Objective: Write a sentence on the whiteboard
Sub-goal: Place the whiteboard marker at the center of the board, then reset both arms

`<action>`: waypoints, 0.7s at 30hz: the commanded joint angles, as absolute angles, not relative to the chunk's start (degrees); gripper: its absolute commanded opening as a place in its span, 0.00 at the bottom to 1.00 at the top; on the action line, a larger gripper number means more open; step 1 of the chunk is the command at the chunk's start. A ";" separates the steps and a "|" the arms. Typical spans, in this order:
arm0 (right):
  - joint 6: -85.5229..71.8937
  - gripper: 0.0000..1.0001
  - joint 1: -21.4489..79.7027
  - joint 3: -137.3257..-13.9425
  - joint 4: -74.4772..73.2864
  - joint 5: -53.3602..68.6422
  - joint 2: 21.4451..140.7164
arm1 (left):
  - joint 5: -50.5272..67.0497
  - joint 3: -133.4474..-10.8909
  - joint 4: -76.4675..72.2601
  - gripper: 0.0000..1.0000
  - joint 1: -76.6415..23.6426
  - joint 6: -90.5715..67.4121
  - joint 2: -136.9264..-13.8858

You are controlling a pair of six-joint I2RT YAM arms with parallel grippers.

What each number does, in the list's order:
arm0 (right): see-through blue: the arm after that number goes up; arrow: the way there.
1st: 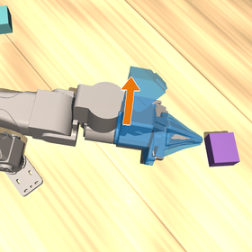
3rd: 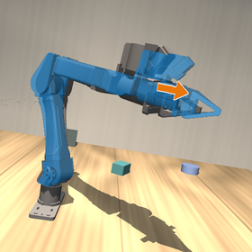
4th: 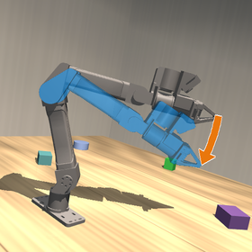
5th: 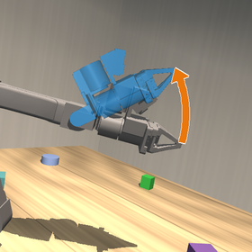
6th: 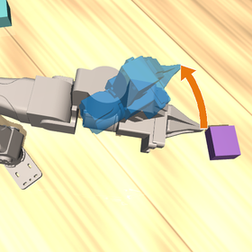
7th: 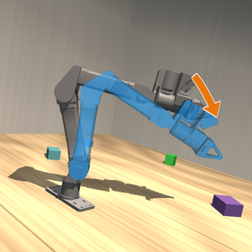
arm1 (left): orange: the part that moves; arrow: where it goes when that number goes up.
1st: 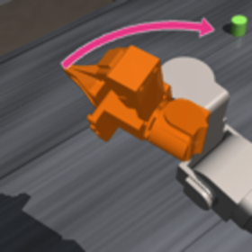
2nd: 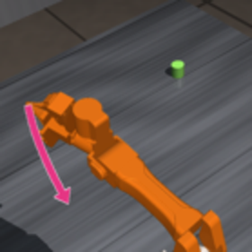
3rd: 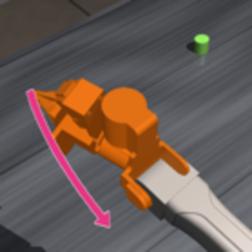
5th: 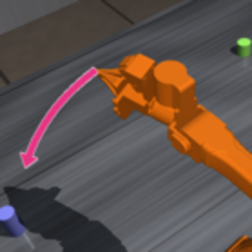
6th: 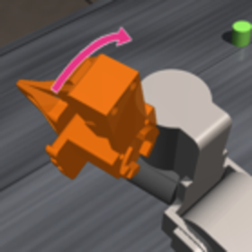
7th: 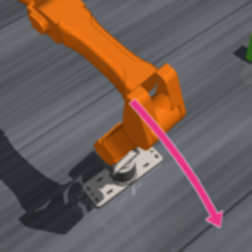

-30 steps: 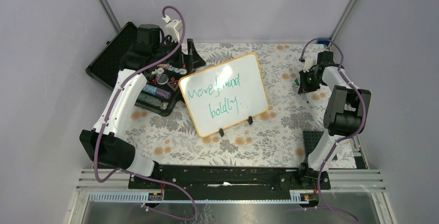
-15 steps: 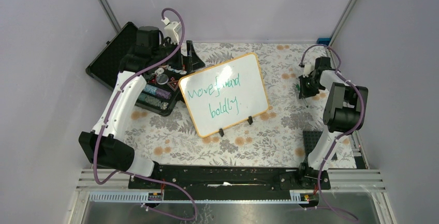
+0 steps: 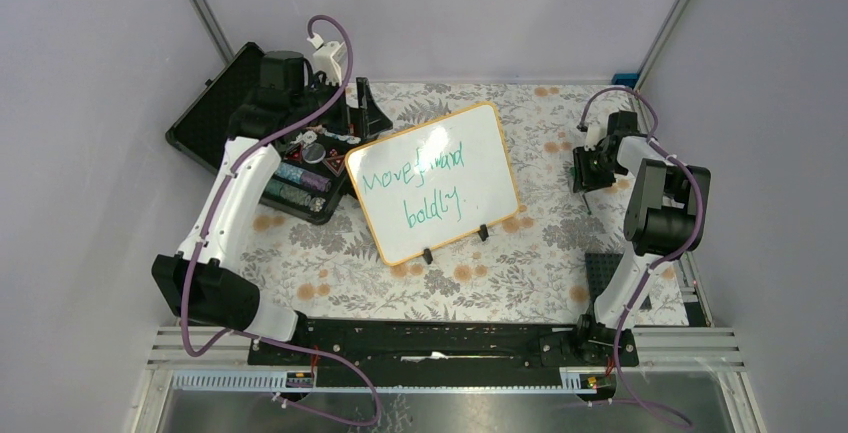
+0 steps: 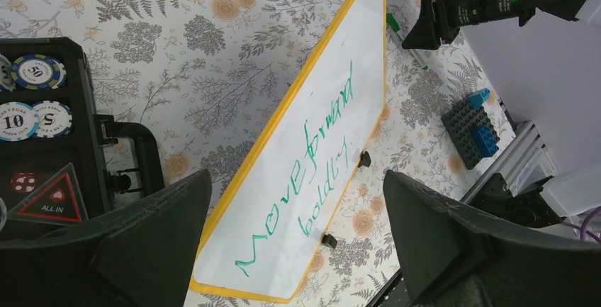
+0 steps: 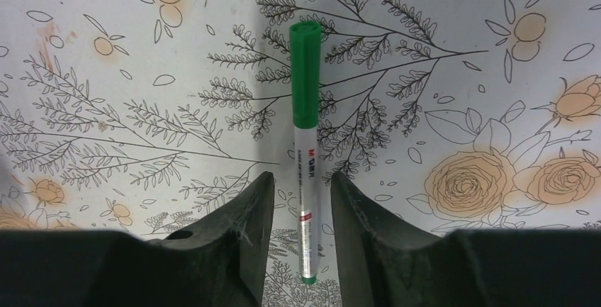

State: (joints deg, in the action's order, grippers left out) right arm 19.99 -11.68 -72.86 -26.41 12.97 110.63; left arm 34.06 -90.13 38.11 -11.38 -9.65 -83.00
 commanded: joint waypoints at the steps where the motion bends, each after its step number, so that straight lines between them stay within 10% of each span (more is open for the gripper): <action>1: 19.43 0.45 -11.87 -73.49 -28.86 13.31 108.85 | 33.54 -91.29 37.98 0.99 -10.52 -9.32 -82.91; 14: 16.13 0.97 -11.87 -88.04 -34.77 23.77 102.81 | 38.12 -99.20 44.06 0.99 -0.44 -6.94 -87.65; 21: 14.20 1.00 -11.87 -95.87 -36.56 32.53 98.85 | 37.87 -107.32 51.80 0.99 9.87 2.11 -92.79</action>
